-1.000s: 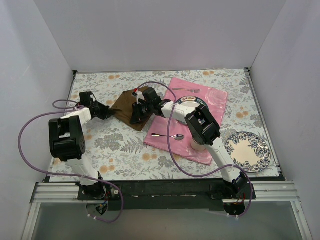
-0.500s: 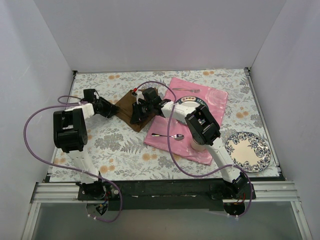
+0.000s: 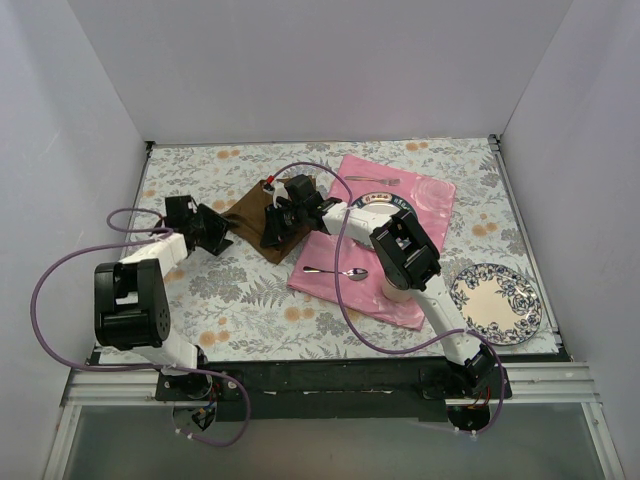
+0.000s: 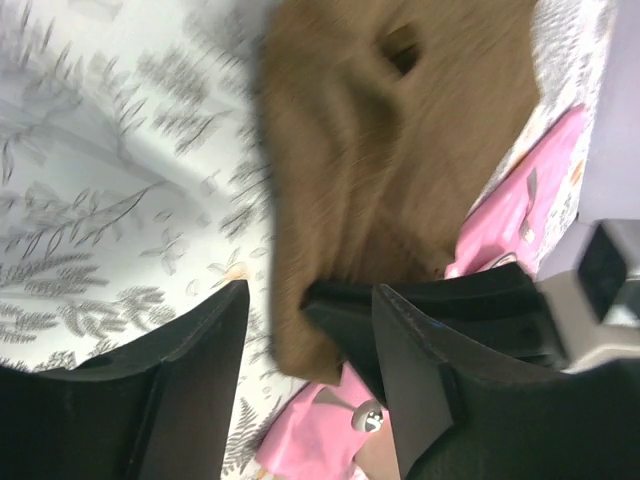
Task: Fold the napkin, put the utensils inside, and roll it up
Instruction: Roll the napkin with the utensil
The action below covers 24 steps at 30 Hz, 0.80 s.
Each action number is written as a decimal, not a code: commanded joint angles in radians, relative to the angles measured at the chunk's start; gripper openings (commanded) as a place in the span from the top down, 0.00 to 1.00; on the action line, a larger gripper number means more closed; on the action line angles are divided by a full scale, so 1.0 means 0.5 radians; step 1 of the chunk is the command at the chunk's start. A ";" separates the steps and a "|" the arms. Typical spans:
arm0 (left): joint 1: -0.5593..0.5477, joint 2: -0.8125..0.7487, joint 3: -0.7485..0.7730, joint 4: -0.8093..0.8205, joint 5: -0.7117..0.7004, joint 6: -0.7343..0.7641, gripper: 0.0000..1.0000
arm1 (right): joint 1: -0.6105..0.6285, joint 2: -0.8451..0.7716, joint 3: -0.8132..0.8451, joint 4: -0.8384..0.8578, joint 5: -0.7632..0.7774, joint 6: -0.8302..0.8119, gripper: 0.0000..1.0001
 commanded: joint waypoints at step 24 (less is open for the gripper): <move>-0.059 0.145 -0.071 0.527 0.365 -0.071 0.73 | -0.046 0.158 -0.016 -0.300 0.154 -0.170 0.76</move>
